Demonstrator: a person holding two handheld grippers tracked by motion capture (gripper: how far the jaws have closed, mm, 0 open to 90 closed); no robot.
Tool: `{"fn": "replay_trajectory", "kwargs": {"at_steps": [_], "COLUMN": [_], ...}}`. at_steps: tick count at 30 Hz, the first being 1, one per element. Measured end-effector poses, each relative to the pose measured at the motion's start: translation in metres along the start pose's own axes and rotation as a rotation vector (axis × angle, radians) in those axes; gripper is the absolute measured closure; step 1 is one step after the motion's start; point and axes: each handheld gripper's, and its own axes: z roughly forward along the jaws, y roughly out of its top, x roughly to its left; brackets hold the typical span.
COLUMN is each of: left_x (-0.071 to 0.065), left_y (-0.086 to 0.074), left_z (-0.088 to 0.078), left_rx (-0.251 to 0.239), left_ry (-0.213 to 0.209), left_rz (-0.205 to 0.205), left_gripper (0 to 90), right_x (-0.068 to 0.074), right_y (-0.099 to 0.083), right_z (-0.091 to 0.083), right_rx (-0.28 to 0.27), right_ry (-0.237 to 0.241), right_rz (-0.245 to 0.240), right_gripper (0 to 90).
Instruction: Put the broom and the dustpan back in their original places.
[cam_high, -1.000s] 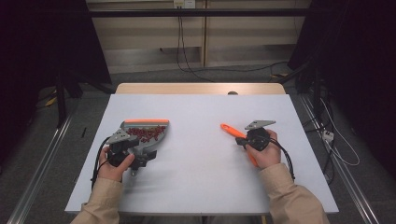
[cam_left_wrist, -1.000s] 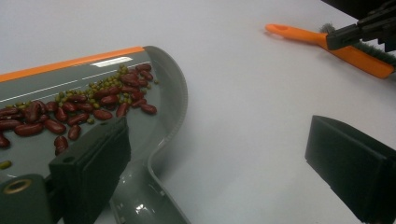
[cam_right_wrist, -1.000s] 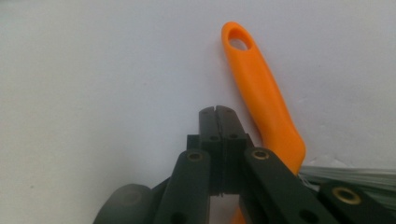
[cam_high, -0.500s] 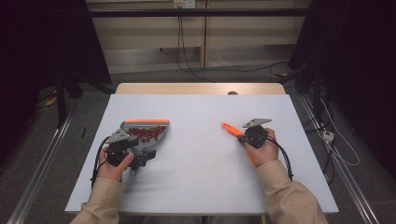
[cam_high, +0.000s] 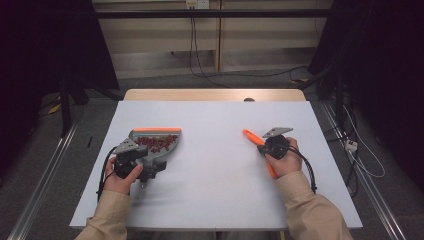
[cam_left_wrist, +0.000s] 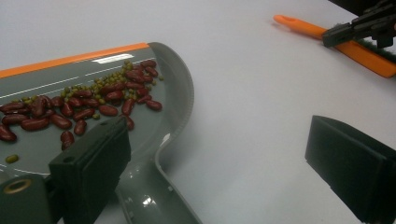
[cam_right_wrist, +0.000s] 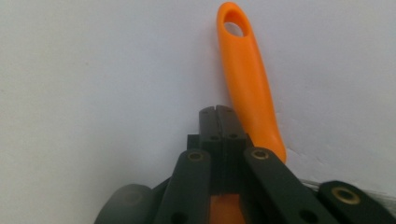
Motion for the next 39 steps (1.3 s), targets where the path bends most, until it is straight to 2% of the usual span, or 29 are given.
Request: {"fn": "replay_trajectory", "kwargs": {"at_steps": [4, 6, 8, 11, 15, 16, 18, 19, 21, 22, 26, 28, 29, 35, 37, 39], "left_x": [0.0, 0.0, -0.001, -0.001, -0.003, -0.003, -0.004, -0.005, -0.005, -0.005, -0.003, -0.003, -0.003, -0.006, -0.007, -0.007], "left_y": [0.0, 0.0, 0.0, 0.0, 0.0, -0.001, -0.001, -0.002, -0.003, -0.003, -0.003, -0.003, -0.003, -0.002, -0.003, -0.004], "left_z": [0.0, 0.0, 0.0, 0.0, -0.001, -0.002, -0.003, -0.004, -0.006, -0.007, -0.012, -0.014, -0.014, -0.013, -0.014, -0.016], "left_rx": [-0.002, 0.002, 0.003, 0.002, 0.003, 0.004, 0.004, 0.004, -0.003, -0.015, -0.043, -0.049, -0.052, -0.068, -0.055, -0.06], "left_ry": [0.001, 0.004, 0.003, 0.004, 0.0, -0.001, -0.005, -0.006, -0.01, -0.018, -0.017, -0.015, -0.018, -0.045, -0.047, -0.049], "left_rz": [-0.004, 0.001, 0.006, 0.004, 0.01, 0.013, 0.017, 0.016, 0.023, 0.019, 0.014, 0.01, 0.011, 0.015, 0.032, 0.03], "left_gripper": [6.8, 6.8, 6.8, 6.8, 6.8, 6.8, 6.8, 6.8, 6.8, 6.8, 6.8, 6.8, 6.8, 6.7, 6.8, 6.8], "right_x": [0.0, 0.0, 0.003, 0.012, 0.012, 0.011, 0.013, 0.014, 0.014, 0.014, 0.019, 0.019, 0.02, 0.022, 0.022, 0.022], "right_y": [-0.002, -0.002, -0.003, -0.004, -0.012, -0.016, -0.017, -0.017, -0.019, -0.019, -0.019, -0.02, -0.021, -0.026, -0.028, -0.029], "right_z": [-0.002, -0.003, -0.006, -0.014, -0.017, -0.019, -0.022, -0.025, -0.028, -0.031, -0.039, -0.041, -0.043, -0.048, -0.049, -0.051], "right_rx": [-0.001, -0.013, -0.028, -0.028, 0.002, -0.013, -0.011, -0.03, -0.096, -0.123, -0.22, -0.243, -0.259, -0.292, -0.289, -0.291], "right_ry": [0.007, 0.009, 0.039, 0.062, 0.042, 0.044, 0.039, 0.027, 0.08, 0.092, 0.161, 0.182, 0.196, 0.215, 0.222, 0.23], "right_rz": [-0.006, -0.032, -0.012, -0.034, -0.023, -0.005, -0.006, -0.012, 0.04, 0.041, 0.106, 0.122, 0.131, 0.138, 0.133, 0.137], "right_gripper": [90.0, 90.0, 90.0, 90.0, 90.0, 90.0, 90.0, 90.0, 90.0, 90.0, 67.9, 64.4, 59.9, 37.9, 34.0, 31.1]}}
